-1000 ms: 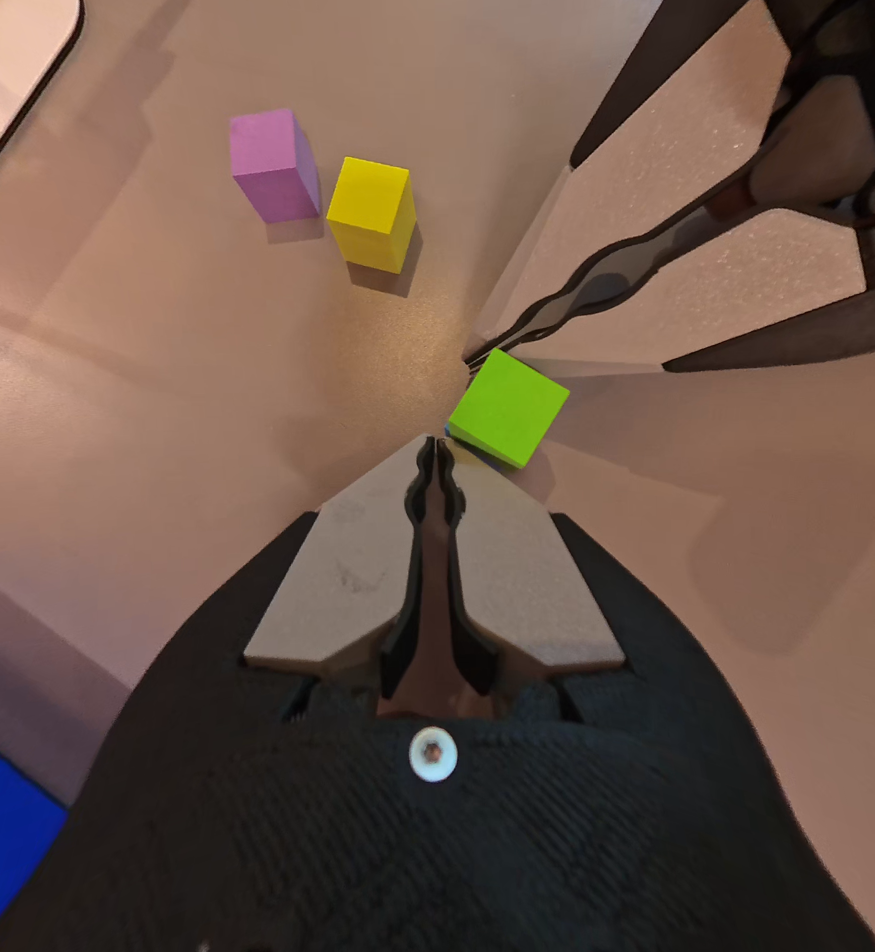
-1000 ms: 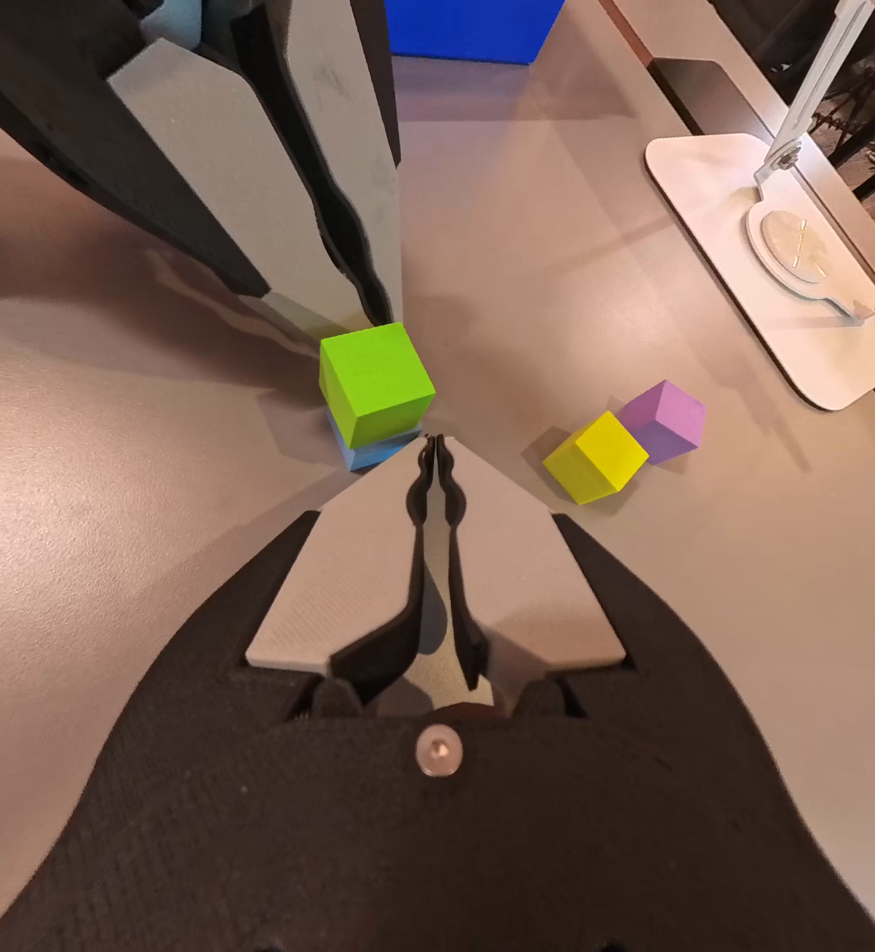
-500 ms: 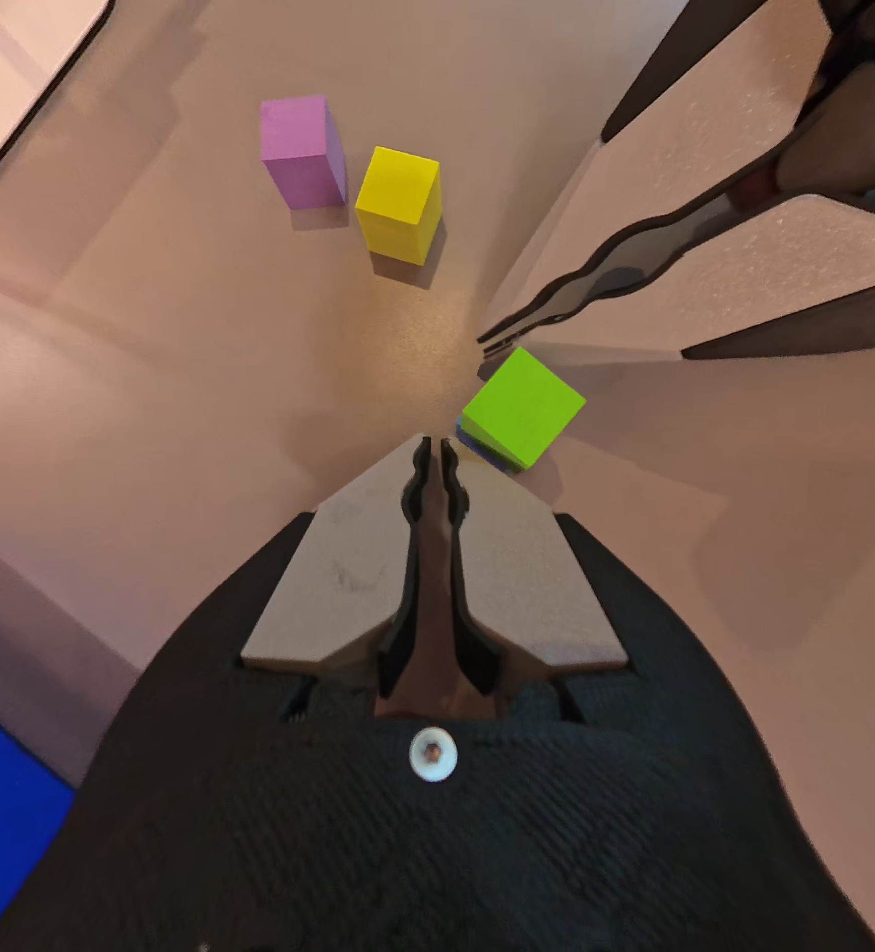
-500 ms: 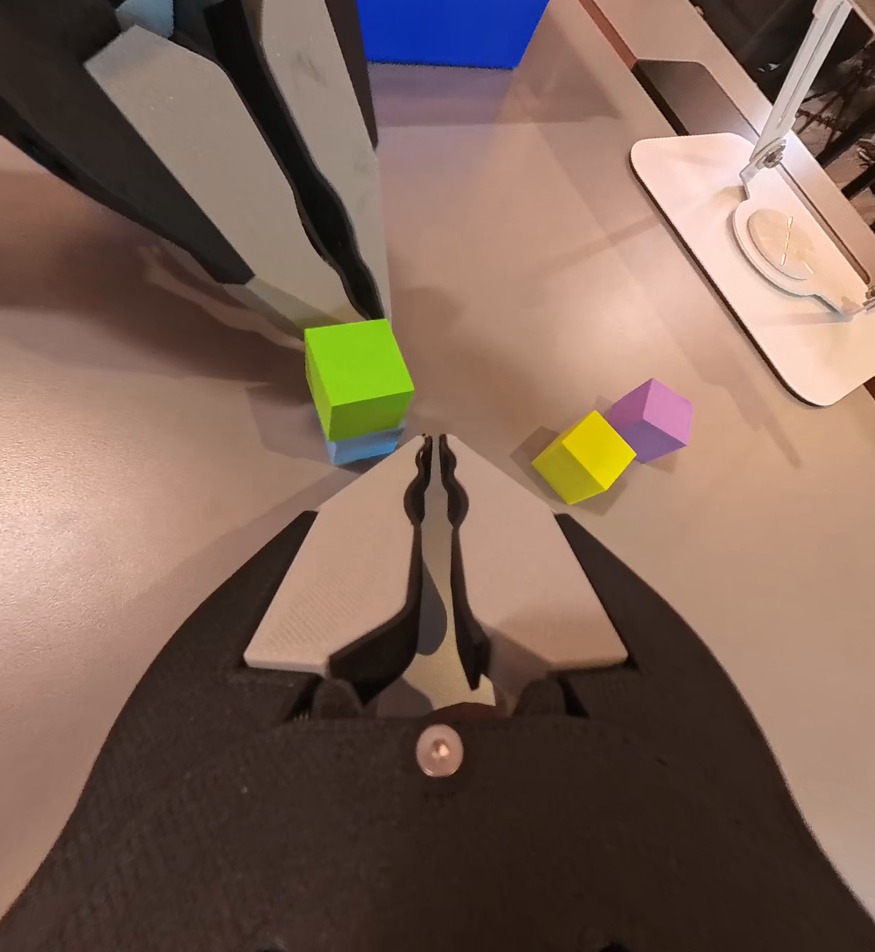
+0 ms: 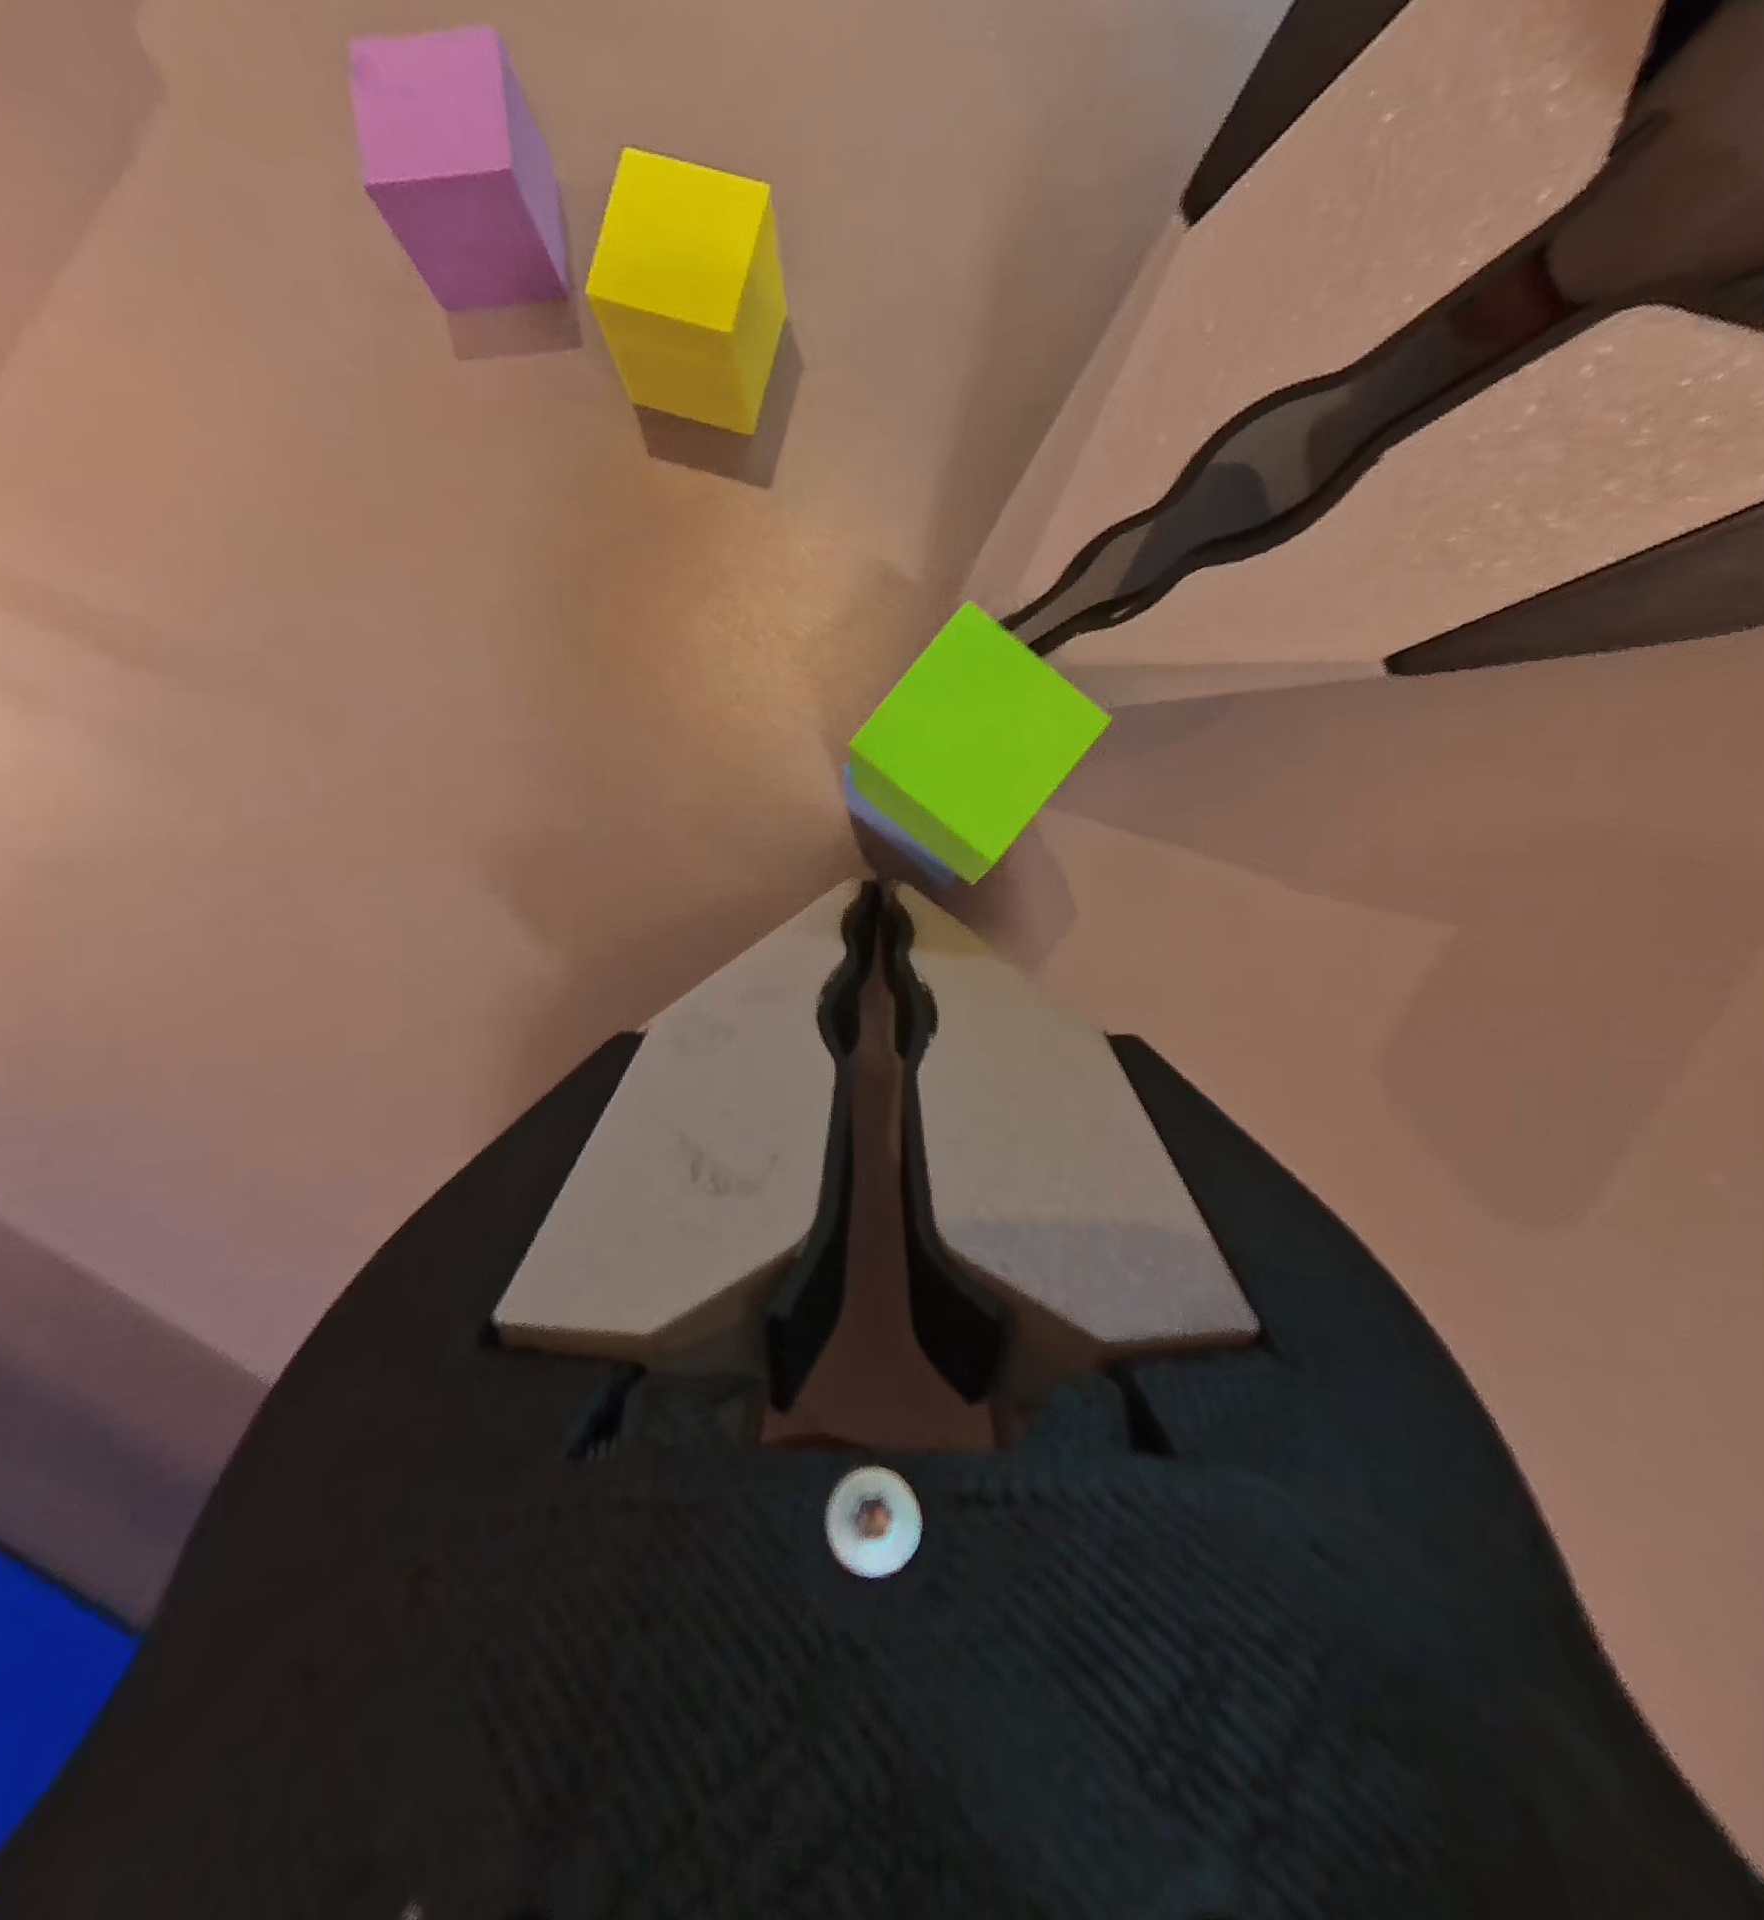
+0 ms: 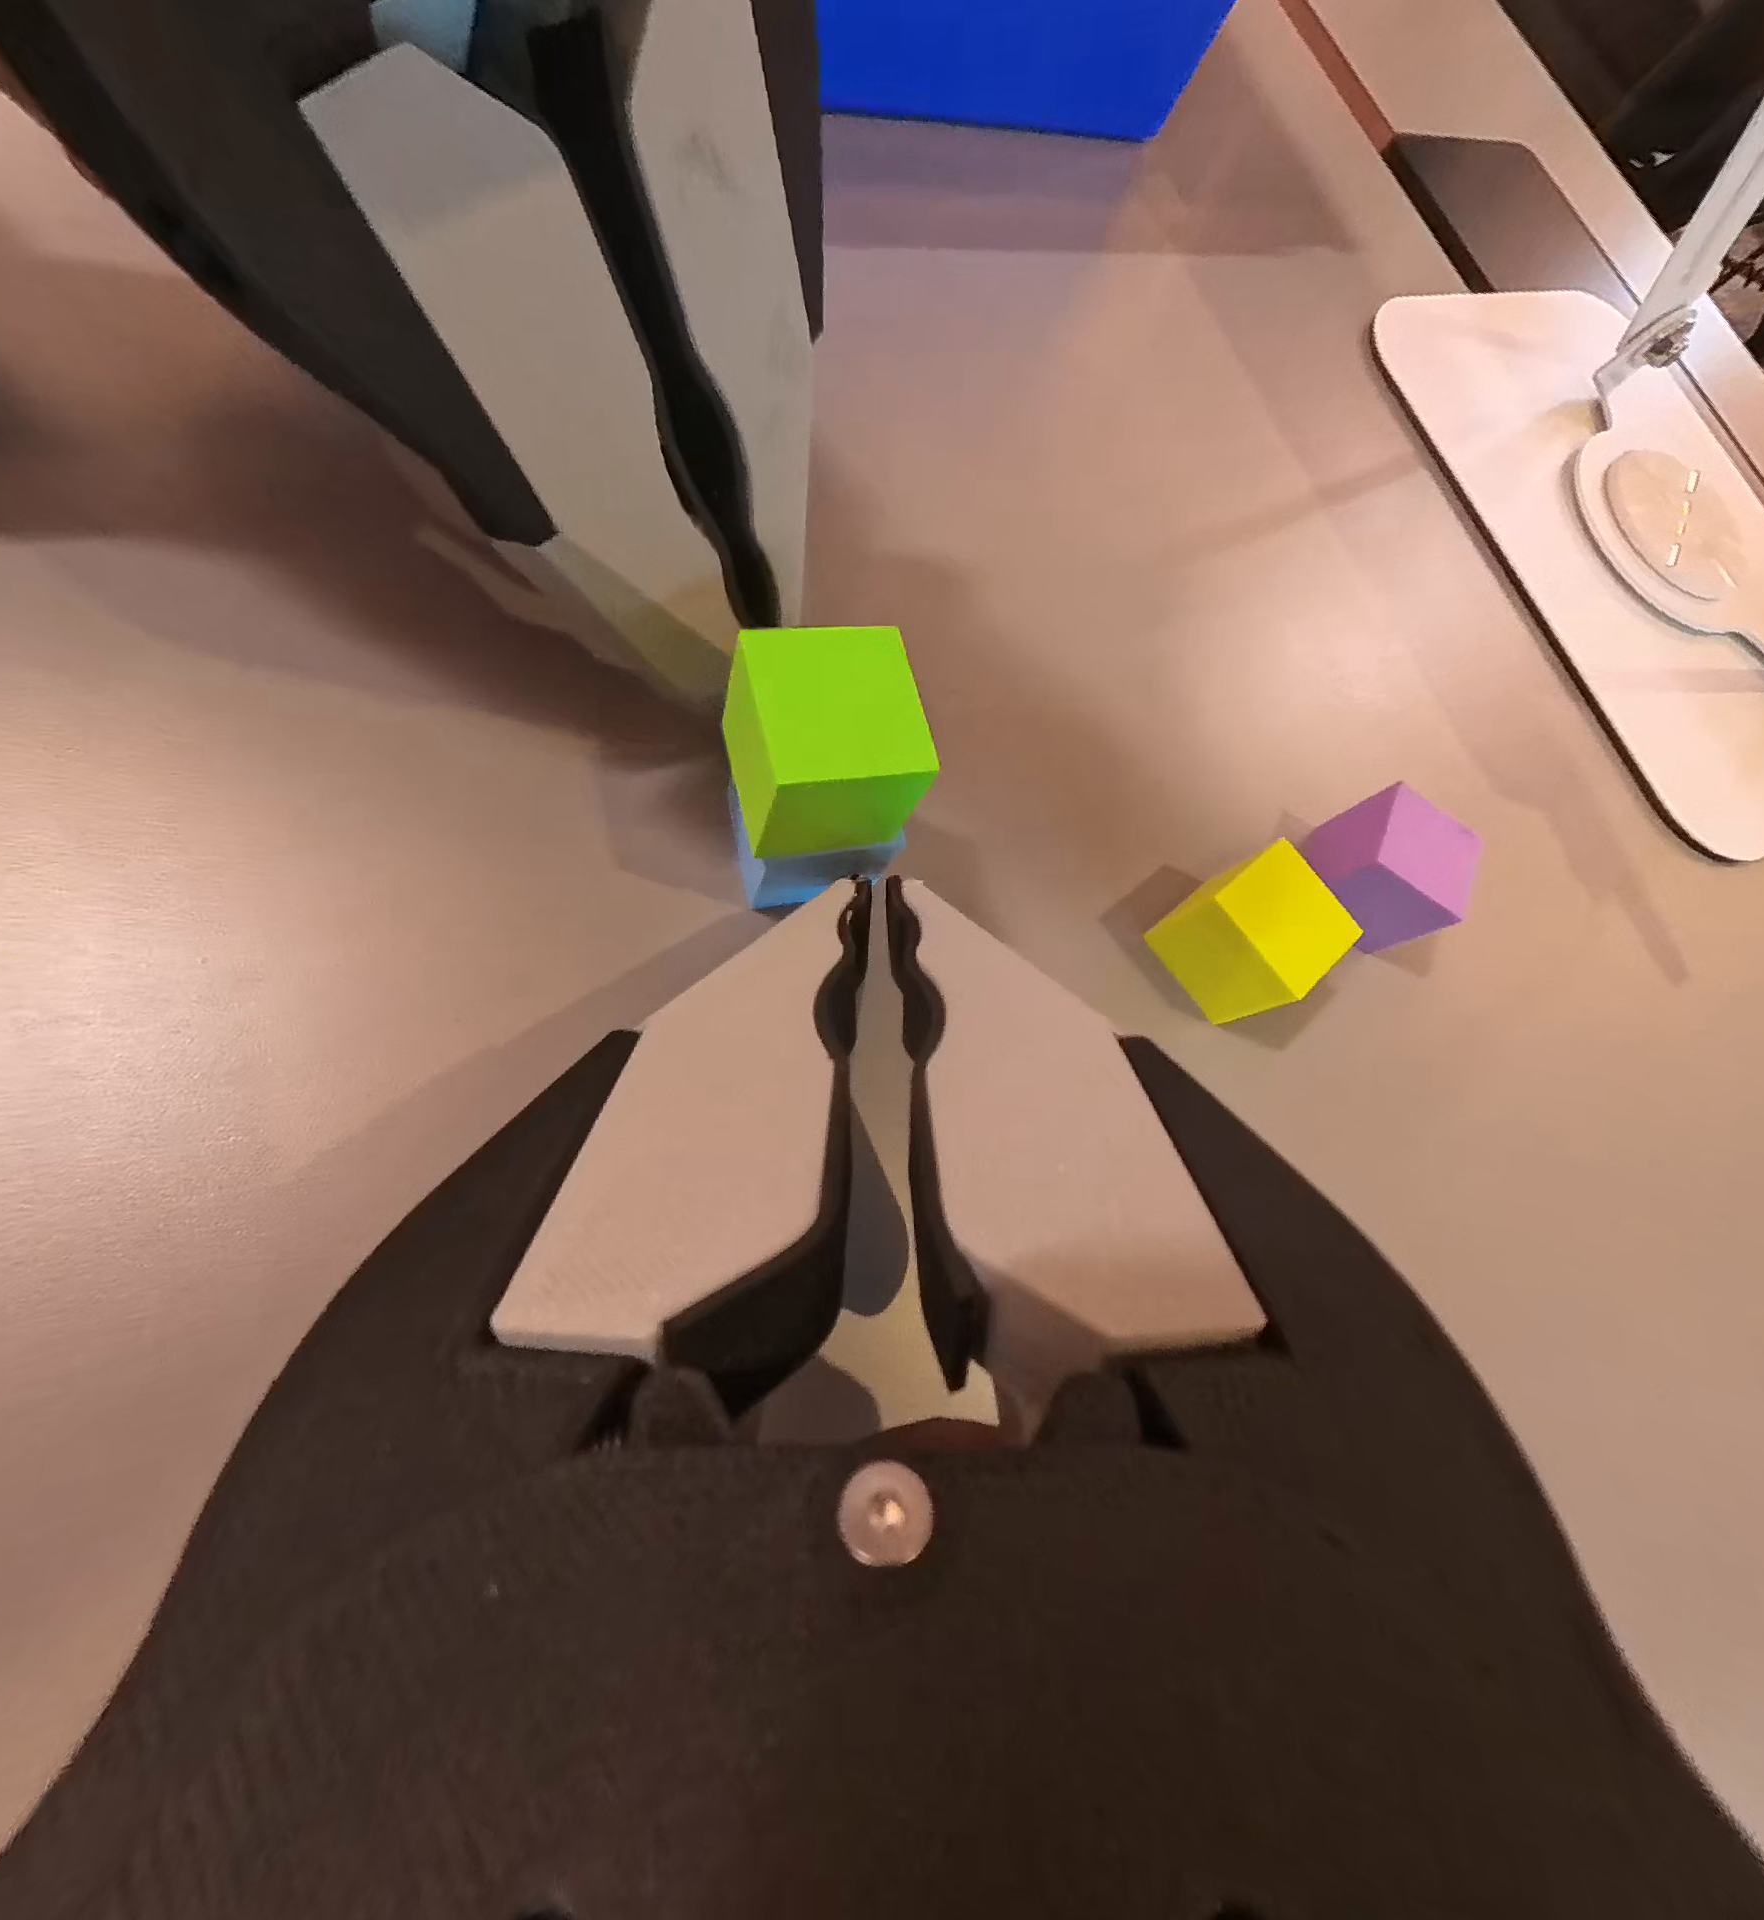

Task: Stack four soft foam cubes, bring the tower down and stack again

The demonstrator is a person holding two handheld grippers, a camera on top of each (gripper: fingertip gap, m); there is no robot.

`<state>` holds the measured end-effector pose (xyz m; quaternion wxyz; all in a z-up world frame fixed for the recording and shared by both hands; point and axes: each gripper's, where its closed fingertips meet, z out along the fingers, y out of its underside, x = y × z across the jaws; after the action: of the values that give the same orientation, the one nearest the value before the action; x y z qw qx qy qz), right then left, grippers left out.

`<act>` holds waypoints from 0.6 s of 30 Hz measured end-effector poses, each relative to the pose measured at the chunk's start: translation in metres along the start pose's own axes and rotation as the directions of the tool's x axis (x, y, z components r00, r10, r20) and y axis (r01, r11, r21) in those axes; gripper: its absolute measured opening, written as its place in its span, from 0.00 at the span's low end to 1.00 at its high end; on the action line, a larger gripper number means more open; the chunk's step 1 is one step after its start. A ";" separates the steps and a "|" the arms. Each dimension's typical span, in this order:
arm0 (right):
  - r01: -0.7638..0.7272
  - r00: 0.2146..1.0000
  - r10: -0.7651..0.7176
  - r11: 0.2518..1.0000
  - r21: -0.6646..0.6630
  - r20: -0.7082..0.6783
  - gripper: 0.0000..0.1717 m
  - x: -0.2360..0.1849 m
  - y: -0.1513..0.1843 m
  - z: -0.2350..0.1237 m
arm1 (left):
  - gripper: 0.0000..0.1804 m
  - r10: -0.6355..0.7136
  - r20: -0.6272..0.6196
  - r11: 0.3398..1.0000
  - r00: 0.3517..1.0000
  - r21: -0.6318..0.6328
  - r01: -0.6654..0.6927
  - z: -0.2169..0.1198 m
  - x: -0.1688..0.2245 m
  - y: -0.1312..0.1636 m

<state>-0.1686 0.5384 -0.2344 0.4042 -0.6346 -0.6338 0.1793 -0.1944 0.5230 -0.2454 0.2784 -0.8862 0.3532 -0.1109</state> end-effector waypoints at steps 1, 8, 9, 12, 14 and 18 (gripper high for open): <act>-0.001 1.000 0.001 1.000 -0.003 0.000 0.00 0.000 0.000 0.000 | 0.00 0.003 -0.012 1.000 1.000 0.003 -0.003 0.001 0.003 -0.001; -0.014 1.000 0.014 1.000 -0.004 -0.022 0.01 0.009 0.003 -0.003 | 0.00 0.011 -0.030 1.000 0.999 0.002 -0.011 0.002 0.009 -0.002; -0.018 0.999 0.018 1.000 -0.001 -0.027 0.01 0.012 0.003 -0.005 | 0.00 0.008 -0.027 1.000 1.000 0.001 -0.008 0.002 0.008 -0.002; -0.034 0.999 0.035 0.999 0.030 -0.017 0.01 0.016 0.000 -0.015 | 0.00 0.000 -0.021 1.000 1.000 0.005 0.000 0.001 0.005 -0.001; -0.038 0.998 0.034 0.997 0.074 0.050 0.00 0.006 -0.006 -0.024 | 0.00 -0.004 -0.017 1.000 1.000 0.007 0.004 0.000 0.004 -0.001; -0.052 0.977 0.014 0.984 0.173 0.212 0.00 -0.024 -0.025 -0.036 | 0.00 -0.004 0.000 1.000 1.000 0.001 0.004 0.001 0.002 0.000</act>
<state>-0.1610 0.5023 -0.2007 0.3871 -0.5841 -0.6436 0.3077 -0.1925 0.5226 -0.2462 0.2788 -0.8867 0.3514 -0.1118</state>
